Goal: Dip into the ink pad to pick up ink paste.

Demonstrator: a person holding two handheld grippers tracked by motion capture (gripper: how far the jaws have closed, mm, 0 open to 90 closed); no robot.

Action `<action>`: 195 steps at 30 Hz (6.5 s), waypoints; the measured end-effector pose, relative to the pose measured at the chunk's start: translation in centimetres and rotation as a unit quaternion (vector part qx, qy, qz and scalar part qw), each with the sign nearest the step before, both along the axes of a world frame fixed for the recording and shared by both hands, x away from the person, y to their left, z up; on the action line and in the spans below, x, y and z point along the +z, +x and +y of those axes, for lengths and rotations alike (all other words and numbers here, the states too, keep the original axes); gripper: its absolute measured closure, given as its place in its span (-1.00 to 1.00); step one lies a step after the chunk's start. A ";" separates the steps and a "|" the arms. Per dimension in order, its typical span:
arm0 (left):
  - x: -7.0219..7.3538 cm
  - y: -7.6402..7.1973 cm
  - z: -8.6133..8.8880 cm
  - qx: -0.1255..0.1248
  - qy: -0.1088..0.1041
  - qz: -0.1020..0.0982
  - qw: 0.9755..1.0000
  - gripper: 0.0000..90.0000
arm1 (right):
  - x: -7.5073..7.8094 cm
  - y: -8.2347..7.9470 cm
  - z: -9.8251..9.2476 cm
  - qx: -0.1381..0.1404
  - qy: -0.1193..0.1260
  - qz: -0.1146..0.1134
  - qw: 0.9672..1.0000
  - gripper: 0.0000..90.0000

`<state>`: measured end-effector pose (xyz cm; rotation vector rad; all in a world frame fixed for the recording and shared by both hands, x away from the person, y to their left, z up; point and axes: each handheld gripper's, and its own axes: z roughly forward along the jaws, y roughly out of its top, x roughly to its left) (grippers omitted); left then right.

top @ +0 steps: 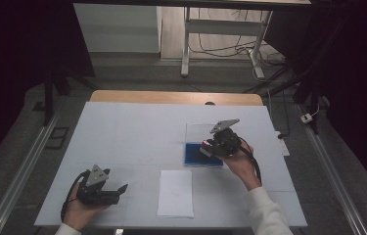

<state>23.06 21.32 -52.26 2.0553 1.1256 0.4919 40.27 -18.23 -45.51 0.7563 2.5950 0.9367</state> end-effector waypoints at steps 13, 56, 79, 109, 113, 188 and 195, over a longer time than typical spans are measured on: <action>-0.1 0.0 0.0 -0.001 0.004 0.002 1.000 -0.65 | -1.5 0.5 0.5 -0.004 -0.031 0.013 0.999 0.55; 0.0 -0.2 0.0 0.000 0.004 0.003 1.000 -0.65 | -1.6 0.6 1.6 -0.007 -0.091 0.022 0.996 0.57; 0.0 -0.2 0.0 0.000 0.005 0.003 1.000 -0.65 | -1.9 0.3 1.4 -0.006 -0.085 0.010 0.996 0.57; -0.1 -0.1 0.1 0.000 0.007 0.004 1.000 -0.65 | 0.0 -0.2 2.4 0.030 -0.034 0.009 0.999 0.55; -0.1 0.0 0.0 -0.001 0.007 0.004 1.000 -0.65 | -0.6 0.2 2.6 0.024 -0.037 0.021 0.999 0.55; -0.1 -0.1 0.4 0.002 0.008 0.005 1.000 -0.65 | 0.1 0.3 0.8 -0.008 0.024 0.022 0.999 0.55; -0.1 -0.1 0.2 -0.001 0.010 0.006 1.000 -0.65 | 0.6 -0.2 0.8 0.001 0.025 0.005 1.000 0.55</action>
